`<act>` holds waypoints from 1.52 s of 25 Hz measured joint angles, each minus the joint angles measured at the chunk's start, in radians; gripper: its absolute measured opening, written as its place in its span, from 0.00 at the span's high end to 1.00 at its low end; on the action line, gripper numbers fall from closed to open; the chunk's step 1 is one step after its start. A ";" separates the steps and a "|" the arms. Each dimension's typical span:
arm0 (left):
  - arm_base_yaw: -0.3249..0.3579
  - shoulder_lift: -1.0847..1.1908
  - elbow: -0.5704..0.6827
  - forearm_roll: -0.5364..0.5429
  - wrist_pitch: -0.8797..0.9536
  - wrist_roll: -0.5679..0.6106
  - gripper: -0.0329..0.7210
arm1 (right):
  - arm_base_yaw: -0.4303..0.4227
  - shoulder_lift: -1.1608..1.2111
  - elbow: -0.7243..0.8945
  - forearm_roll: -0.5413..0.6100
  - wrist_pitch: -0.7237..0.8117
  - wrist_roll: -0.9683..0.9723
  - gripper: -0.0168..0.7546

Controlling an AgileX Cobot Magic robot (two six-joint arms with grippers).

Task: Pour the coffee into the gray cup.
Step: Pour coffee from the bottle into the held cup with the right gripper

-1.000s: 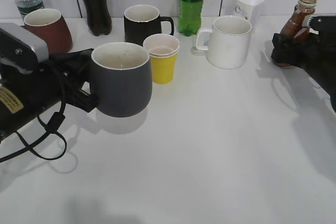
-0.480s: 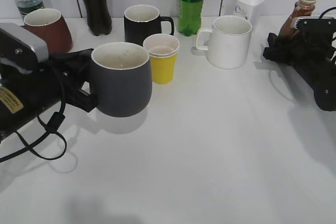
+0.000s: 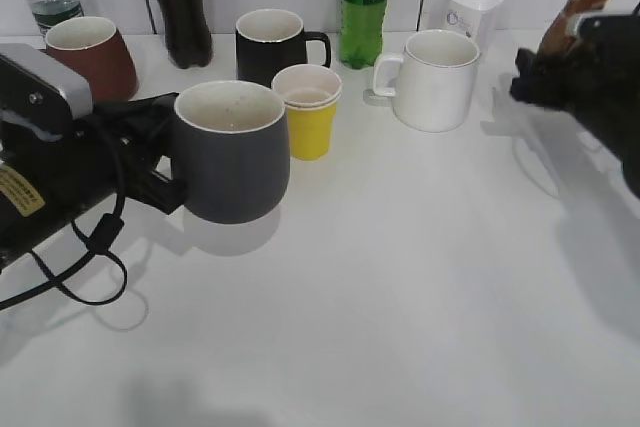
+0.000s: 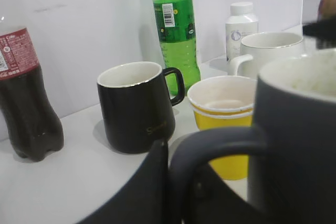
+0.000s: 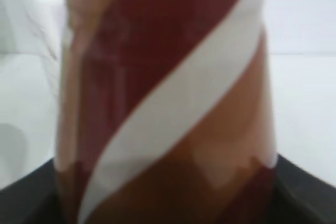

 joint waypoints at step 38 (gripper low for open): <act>0.000 0.000 0.000 0.032 0.000 -0.001 0.90 | 0.413 -0.348 0.072 -0.294 0.232 -0.345 0.29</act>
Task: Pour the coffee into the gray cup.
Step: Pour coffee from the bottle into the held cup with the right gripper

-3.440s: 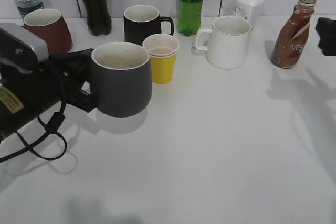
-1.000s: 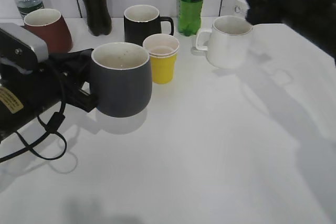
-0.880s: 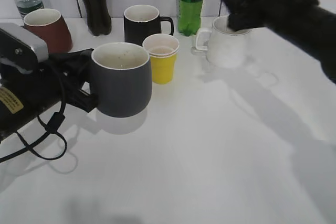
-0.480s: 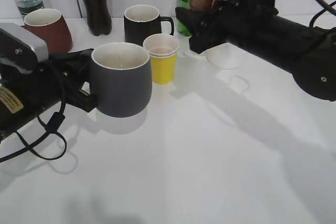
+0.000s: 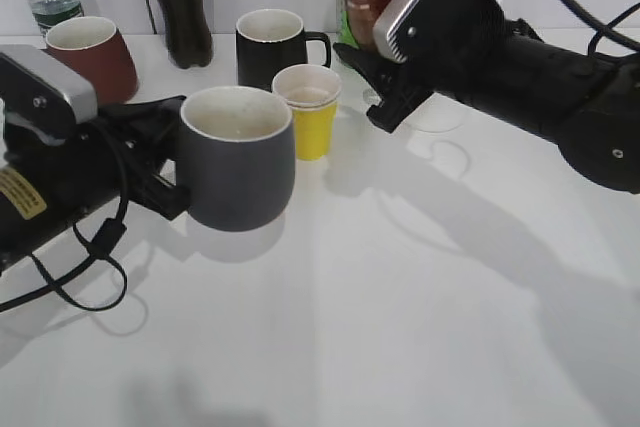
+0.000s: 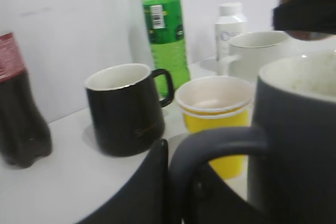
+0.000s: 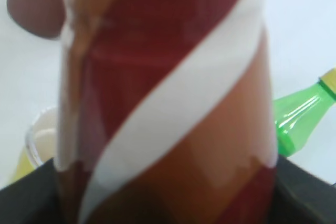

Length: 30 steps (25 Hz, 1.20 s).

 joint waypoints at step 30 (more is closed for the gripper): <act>0.000 0.040 -0.069 0.140 -0.001 -0.001 0.86 | 0.000 0.004 0.000 -0.049 -0.051 -0.422 0.29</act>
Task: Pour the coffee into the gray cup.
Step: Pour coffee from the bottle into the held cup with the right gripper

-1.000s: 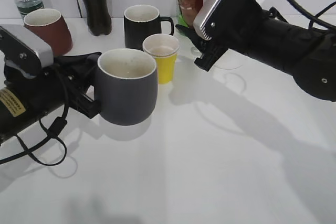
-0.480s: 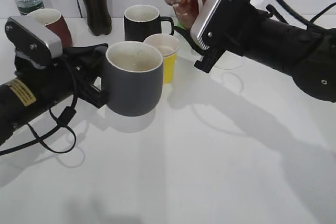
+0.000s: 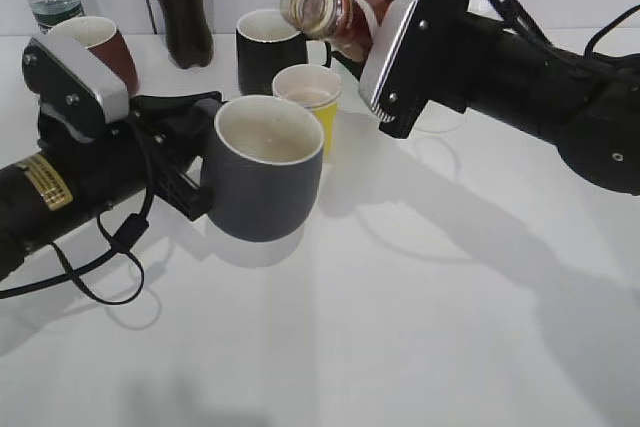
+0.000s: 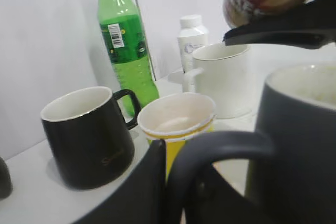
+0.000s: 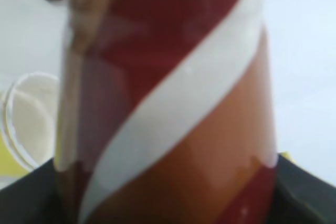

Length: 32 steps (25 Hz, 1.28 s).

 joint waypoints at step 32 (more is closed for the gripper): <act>0.000 0.000 0.000 -0.003 0.000 -0.027 0.85 | 0.000 0.000 0.000 -0.003 -0.001 -0.395 0.29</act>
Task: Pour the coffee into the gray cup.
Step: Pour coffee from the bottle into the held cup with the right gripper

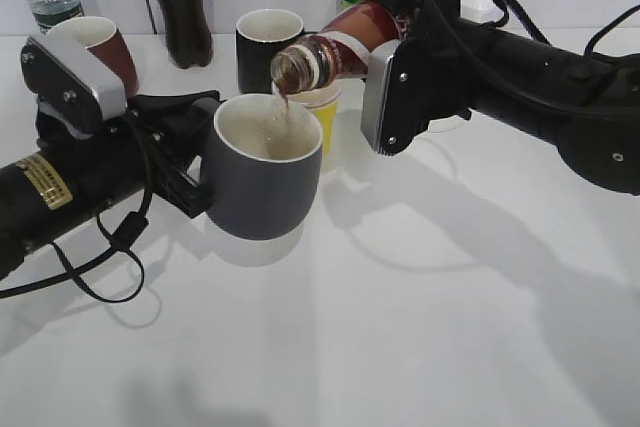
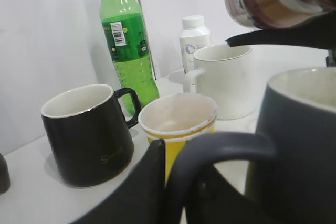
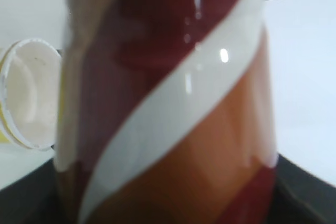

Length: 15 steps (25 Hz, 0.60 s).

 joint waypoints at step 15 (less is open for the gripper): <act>0.000 0.000 0.000 0.000 0.000 0.000 0.85 | 0.000 0.000 0.000 0.000 0.000 -0.043 0.29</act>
